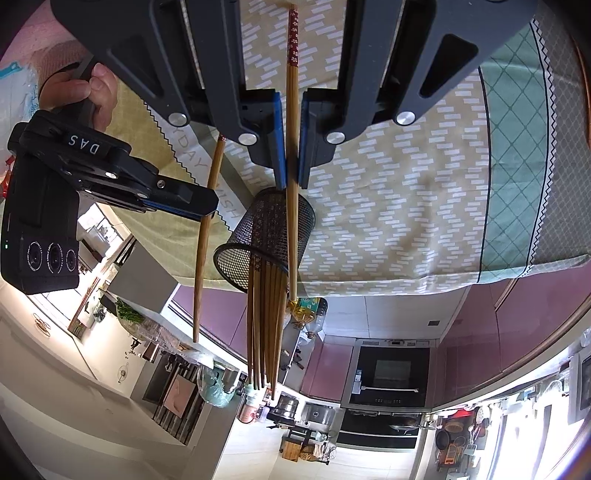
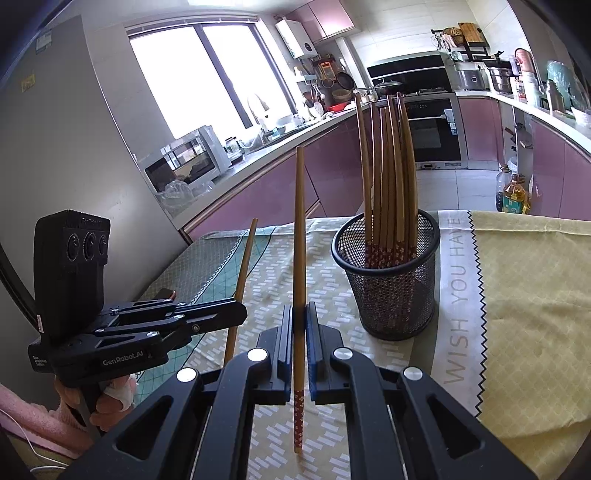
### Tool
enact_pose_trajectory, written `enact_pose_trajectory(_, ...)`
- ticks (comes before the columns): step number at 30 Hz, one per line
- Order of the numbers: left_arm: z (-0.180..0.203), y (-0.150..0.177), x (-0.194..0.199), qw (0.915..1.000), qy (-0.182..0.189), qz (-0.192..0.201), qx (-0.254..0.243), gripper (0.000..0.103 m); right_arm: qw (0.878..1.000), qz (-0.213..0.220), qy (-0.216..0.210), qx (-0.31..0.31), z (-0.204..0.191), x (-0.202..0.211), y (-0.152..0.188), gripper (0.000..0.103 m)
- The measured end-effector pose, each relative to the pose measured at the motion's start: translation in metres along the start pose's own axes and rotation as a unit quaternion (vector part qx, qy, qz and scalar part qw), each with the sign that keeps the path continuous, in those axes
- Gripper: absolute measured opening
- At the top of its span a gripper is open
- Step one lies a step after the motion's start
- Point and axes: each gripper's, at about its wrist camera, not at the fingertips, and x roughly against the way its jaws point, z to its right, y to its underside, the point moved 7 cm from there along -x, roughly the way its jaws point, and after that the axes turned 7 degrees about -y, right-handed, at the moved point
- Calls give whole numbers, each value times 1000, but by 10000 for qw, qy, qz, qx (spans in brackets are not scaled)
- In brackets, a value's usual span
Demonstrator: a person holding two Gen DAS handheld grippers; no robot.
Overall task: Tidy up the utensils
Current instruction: 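Lift the left gripper's chopstick upright over the mesh cup while the right gripper lifts its chopstick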
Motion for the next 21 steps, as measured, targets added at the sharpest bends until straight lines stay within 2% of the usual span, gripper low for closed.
enact_pose_trajectory(21, 5, -13, 6, 9998, 55, 186, -23, 7, 9996, 265, 69, 74, -2, 15, -16, 6)
